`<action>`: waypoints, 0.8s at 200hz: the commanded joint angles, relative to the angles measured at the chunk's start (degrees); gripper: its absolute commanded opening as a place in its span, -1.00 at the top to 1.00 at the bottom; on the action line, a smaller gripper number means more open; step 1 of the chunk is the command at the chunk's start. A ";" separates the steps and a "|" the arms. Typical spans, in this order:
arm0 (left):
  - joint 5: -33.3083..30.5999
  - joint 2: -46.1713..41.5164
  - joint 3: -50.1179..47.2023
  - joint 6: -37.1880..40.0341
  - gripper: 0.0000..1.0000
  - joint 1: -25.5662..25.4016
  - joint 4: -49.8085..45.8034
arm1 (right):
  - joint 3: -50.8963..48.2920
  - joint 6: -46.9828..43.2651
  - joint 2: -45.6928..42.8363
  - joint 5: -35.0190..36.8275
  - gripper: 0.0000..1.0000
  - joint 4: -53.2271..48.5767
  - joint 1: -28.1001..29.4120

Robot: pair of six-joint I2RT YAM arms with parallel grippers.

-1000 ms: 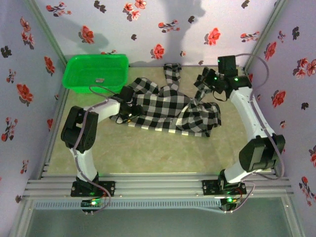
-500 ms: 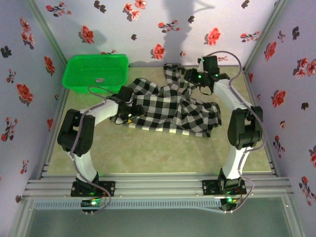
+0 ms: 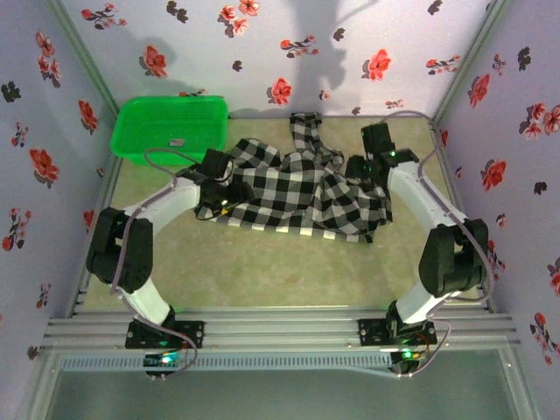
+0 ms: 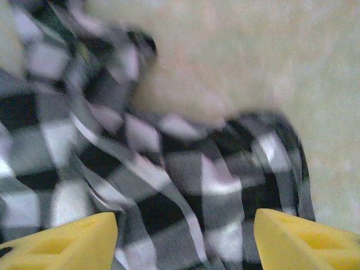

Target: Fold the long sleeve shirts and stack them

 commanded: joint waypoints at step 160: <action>-4.59 6.21 -13.77 0.72 -0.53 7.63 4.10 | -23.13 18.13 -0.63 0.79 1.00 10.45 -2.37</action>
